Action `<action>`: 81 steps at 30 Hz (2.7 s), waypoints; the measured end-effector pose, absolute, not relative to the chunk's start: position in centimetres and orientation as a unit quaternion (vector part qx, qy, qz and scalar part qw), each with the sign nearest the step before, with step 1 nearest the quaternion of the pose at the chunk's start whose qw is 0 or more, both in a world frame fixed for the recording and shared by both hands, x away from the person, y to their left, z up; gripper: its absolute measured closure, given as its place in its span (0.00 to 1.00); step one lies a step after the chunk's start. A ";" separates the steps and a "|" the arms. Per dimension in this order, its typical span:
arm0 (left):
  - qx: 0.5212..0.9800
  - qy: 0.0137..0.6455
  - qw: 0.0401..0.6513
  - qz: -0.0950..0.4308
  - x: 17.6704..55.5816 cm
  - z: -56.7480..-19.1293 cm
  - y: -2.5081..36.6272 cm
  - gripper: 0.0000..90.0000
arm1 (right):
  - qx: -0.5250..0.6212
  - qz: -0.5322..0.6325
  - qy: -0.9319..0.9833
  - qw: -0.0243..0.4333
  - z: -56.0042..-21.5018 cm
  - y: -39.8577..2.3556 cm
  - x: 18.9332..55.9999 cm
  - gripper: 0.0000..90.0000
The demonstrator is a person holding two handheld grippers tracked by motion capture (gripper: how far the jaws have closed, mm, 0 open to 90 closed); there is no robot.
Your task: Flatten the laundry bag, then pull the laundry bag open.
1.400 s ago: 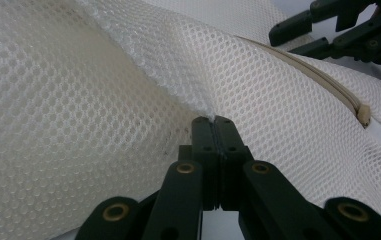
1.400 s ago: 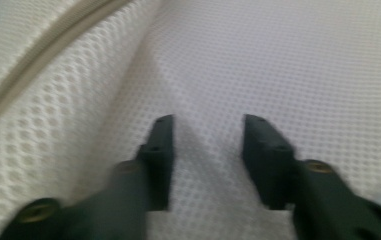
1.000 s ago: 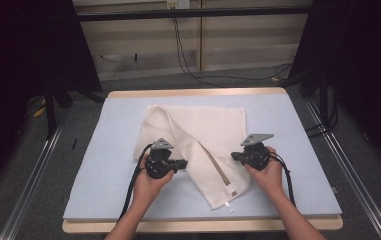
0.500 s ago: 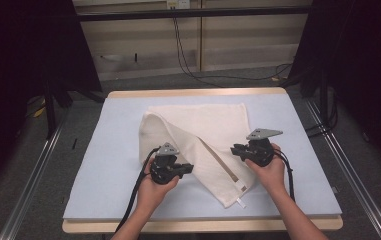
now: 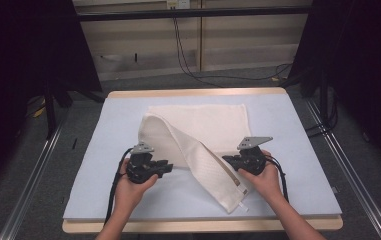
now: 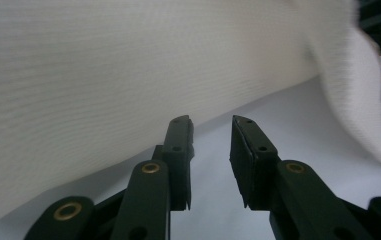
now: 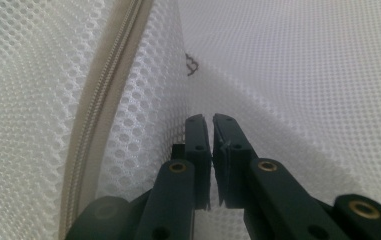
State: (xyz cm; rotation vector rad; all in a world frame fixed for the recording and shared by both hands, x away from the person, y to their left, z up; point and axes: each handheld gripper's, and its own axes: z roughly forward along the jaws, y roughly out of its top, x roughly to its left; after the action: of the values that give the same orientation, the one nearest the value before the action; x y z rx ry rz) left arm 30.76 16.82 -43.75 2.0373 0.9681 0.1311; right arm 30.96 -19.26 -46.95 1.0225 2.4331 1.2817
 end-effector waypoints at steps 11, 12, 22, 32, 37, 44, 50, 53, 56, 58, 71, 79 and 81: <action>0.790 0.457 0.403 0.072 31.7 -45.0 22.3 0.86 | 0.330 0.436 0.833 0.086 -47.2 -19.5 30.0 0.95; 0.791 0.458 0.399 0.072 31.8 -45.0 22.6 0.87 | 0.329 0.434 0.833 0.090 -47.2 -19.5 29.9 0.96; 0.777 0.483 0.394 0.085 32.7 -45.3 24.5 0.88 | 0.314 0.428 0.844 0.078 -47.4 -19.7 28.7 0.97; 0.758 0.502 0.405 0.093 33.2 -45.4 26.0 0.84 | 0.291 0.411 0.862 0.059 -47.8 -19.6 27.9 1.00; 0.761 0.503 0.400 0.089 33.3 -45.7 25.7 0.75 | 0.285 0.399 0.869 0.061 -48.0 -19.6 27.6 0.96; 0.777 0.494 0.382 0.081 33.3 -46.3 24.4 0.58 | 0.322 0.406 0.849 0.099 -47.5 -20.7 27.5 0.71; 0.786 0.487 0.373 0.073 33.1 -46.6 23.9 0.50 | 0.371 0.409 0.822 0.137 -46.9 -22.6 27.4 0.55; 0.789 0.489 0.365 0.066 32.9 -46.8 23.7 0.49 | 0.389 0.395 0.818 0.155 -46.9 -23.3 27.2 0.52; 0.799 0.482 0.352 0.068 32.9 -47.0 23.8 0.47 | 0.406 0.374 0.817 0.170 -46.8 -23.9 27.0 0.51; 0.799 0.482 0.354 0.068 32.8 -47.2 23.7 0.47 | 0.418 0.359 0.817 0.168 -47.1 -24.3 26.9 0.54; 0.815 0.480 0.317 0.062 32.3 -46.7 22.1 0.79 | 0.423 0.362 0.824 0.102 -47.9 -24.0 27.1 1.00; 0.810 0.490 0.318 0.060 32.6 -46.6 21.7 0.96 | 0.427 0.356 0.824 0.111 -47.9 -24.0 27.8 1.00; 0.809 0.491 0.319 0.053 32.7 -46.6 21.8 0.96 | 0.430 0.354 0.822 0.116 -47.8 -24.0 28.1 1.00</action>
State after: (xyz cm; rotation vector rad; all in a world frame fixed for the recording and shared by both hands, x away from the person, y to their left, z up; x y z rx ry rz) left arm 32.72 21.79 -46.63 2.1270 1.2916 0.1406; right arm 28.13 -24.02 -47.81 1.2598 2.4079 1.0356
